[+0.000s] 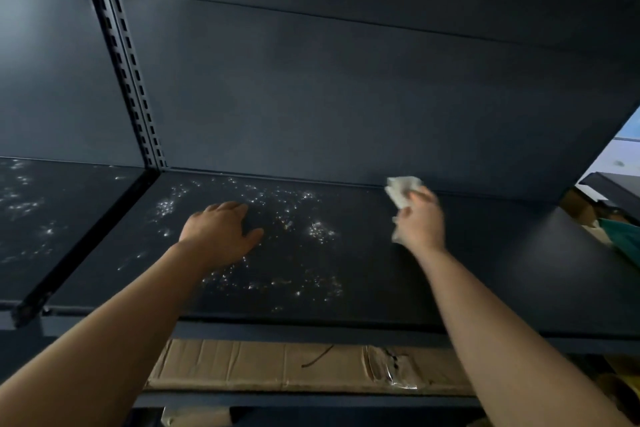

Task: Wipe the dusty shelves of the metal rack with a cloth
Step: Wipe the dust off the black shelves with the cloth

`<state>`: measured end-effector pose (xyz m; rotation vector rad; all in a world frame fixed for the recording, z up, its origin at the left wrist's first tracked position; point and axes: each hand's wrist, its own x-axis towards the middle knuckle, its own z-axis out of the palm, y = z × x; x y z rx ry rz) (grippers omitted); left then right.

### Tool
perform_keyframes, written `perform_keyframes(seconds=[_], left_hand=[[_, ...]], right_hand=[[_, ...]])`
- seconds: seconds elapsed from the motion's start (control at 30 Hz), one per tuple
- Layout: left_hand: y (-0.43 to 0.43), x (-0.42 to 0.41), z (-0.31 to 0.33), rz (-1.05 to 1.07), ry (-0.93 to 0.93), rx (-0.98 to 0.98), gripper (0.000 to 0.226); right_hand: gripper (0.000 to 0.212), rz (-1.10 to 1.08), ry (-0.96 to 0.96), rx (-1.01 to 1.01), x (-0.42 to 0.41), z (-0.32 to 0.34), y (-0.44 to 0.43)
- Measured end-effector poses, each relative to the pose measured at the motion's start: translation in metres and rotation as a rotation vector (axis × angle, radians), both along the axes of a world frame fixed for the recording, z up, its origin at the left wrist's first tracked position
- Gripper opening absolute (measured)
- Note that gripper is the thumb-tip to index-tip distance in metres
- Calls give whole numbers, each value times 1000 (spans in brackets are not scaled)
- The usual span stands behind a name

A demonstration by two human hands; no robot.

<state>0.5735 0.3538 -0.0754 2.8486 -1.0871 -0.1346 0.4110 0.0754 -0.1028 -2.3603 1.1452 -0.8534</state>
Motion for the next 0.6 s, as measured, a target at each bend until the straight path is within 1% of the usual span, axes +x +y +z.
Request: perform_keyframes(seconds=[0.07, 0.13, 0.23, 0.3, 0.37, 0.47, 0.53, 0.6], left_hand=[[5, 5, -2, 50, 15, 17, 69], [8, 7, -6, 79, 42, 26, 71], [8, 11, -9, 81, 66, 11, 73], [9, 12, -9, 86, 75, -3, 73], [9, 11, -10, 93, 73, -19, 73], [9, 10, -11, 91, 59, -34, 72], [8, 9, -10, 90, 52, -39, 71], [9, 8, -10, 84, 55, -36, 71]], right_hand=[[36, -170, 79, 126, -14, -1, -26], [39, -218, 143, 198, -12, -2, -37], [49, -167, 250, 168, 23, -3, -33], [57, -130, 255, 189, 49, -5, -22], [59, -93, 269, 179, 67, -8, -8], [50, 24, 276, 117, 79, -11, 11], [43, 185, 278, 57, 85, -10, 26], [43, 363, 287, 21, 94, -6, 49]])
